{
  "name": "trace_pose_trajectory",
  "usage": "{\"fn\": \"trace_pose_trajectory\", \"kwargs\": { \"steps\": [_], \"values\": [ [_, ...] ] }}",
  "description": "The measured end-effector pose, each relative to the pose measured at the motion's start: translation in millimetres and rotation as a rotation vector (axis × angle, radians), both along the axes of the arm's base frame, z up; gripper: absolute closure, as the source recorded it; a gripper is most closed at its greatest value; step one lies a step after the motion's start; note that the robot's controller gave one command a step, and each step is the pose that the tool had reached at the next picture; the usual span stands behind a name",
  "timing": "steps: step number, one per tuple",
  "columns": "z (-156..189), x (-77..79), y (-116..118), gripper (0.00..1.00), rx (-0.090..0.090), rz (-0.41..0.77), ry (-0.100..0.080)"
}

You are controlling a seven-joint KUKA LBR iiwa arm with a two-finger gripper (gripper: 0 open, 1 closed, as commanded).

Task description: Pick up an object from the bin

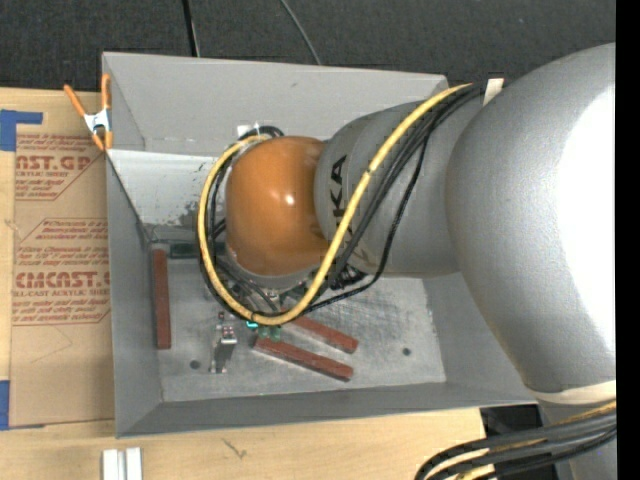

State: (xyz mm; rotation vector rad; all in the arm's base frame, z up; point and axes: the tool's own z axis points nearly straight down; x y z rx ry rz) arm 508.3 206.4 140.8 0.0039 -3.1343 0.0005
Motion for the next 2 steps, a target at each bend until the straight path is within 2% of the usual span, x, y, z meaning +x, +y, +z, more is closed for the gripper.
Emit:
{"fn": "trace_pose_trajectory", "kwargs": {
  "steps": [1, 2],
  "values": [
    [4, 2.3, -1, 0.00, 0.002, -0.002, -0.007],
    [-15, 6.6, -30, 0.00, 0.005, 0.137, -0.012]
  ]
}}
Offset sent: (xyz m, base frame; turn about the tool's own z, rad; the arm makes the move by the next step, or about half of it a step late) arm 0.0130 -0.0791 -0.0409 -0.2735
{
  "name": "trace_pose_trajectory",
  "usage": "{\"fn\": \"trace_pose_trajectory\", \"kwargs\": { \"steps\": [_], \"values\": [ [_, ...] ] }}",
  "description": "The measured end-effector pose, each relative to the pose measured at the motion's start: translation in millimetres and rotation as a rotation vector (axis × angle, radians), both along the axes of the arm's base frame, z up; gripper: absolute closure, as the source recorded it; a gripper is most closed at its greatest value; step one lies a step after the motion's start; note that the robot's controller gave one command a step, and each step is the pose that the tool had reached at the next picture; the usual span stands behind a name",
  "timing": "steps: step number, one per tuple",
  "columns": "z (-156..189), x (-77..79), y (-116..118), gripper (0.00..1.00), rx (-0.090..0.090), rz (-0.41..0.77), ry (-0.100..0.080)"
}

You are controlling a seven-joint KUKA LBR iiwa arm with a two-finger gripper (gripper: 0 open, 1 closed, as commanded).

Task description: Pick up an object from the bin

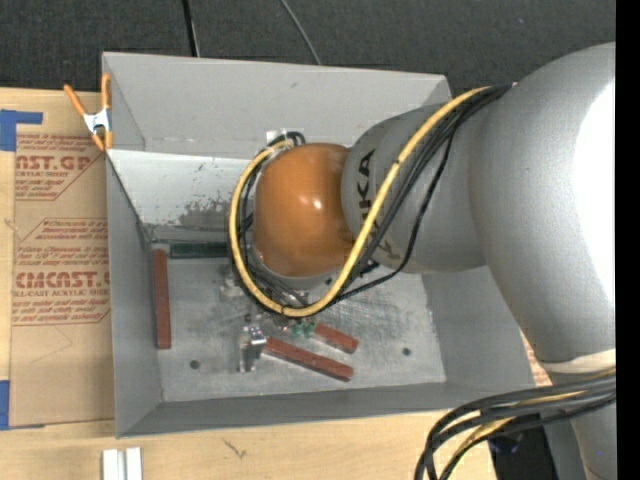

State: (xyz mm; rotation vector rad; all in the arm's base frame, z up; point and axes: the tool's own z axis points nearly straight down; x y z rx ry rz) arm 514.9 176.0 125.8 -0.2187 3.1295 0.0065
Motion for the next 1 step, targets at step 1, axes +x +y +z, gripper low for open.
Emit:
{"fn": "trace_pose_trajectory", "kwargs": {
  "steps": [1],
  "values": [
    [-16.1, 3.1, -29.9, 0.00, -0.007, 0.086, 0.005]
  ]
}}
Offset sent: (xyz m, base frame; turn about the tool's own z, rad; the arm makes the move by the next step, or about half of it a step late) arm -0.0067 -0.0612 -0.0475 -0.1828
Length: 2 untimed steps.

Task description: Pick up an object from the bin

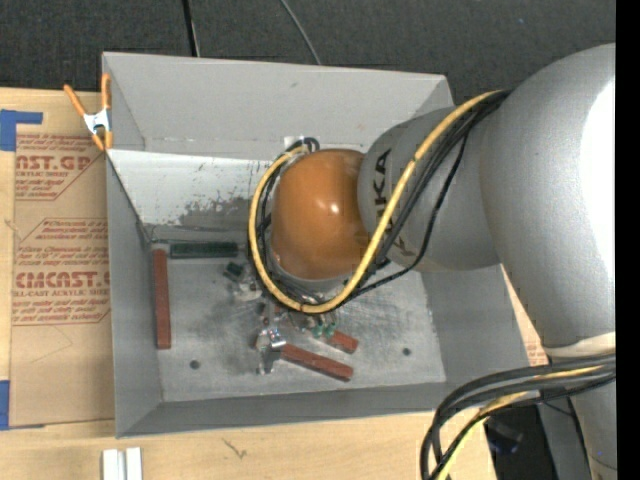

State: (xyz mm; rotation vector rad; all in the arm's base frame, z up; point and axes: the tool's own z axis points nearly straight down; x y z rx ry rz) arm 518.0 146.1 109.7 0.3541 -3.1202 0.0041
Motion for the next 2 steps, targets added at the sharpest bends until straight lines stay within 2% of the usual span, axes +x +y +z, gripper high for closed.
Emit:
{"fn": "trace_pose_trajectory", "kwargs": {
  "steps": [1, 2],
  "values": [
    [-16, -5.3, -14, 0.00, 0.003, 0.054, -0.002],
    [-31, 11.2, -86, 1.00, 0.005, 0.226, -0.011]
  ]
}}
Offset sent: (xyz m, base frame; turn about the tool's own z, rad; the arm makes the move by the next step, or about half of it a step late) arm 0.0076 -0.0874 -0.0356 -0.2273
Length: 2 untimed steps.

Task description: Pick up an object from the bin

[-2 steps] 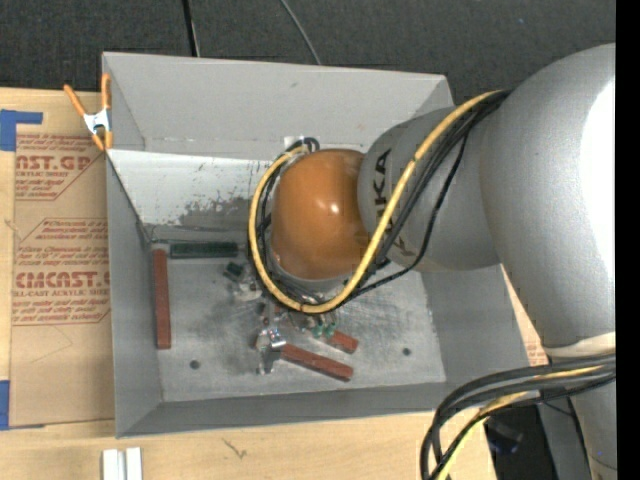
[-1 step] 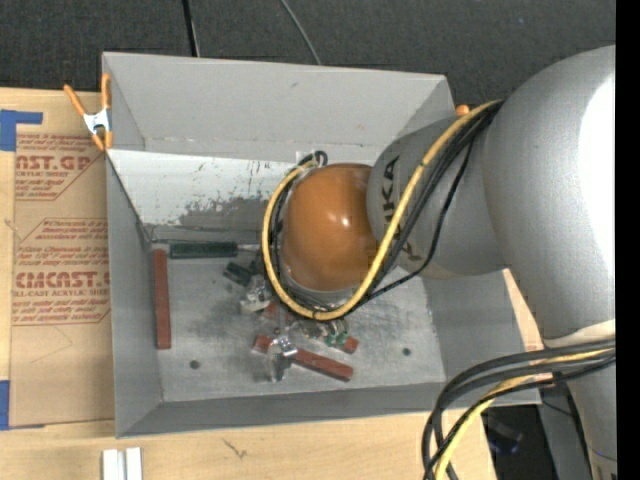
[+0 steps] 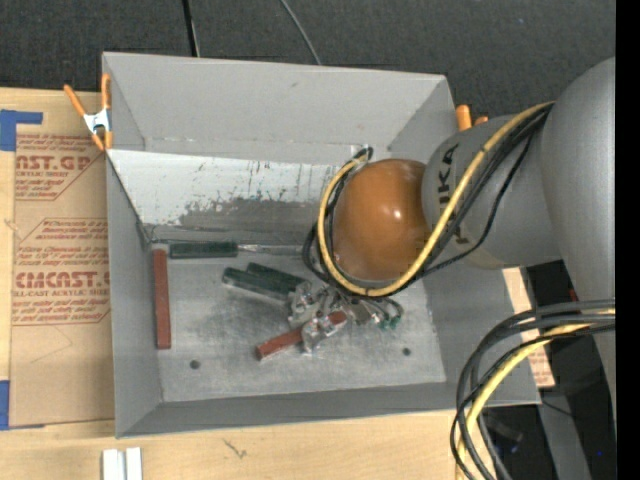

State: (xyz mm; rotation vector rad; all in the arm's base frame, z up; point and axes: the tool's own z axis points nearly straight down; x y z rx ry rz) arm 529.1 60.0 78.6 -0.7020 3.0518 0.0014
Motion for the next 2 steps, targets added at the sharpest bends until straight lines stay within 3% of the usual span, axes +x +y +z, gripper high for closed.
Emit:
{"fn": "trace_pose_trajectory", "kwargs": {
  "steps": [1, 2],
  "values": [
    [0, 0.0, 0, 1.00, 0.000, 0.000, 0.000],
    [127, -11.5, 13, 1.00, -0.001, 0.070, 0.007]
  ]
}}
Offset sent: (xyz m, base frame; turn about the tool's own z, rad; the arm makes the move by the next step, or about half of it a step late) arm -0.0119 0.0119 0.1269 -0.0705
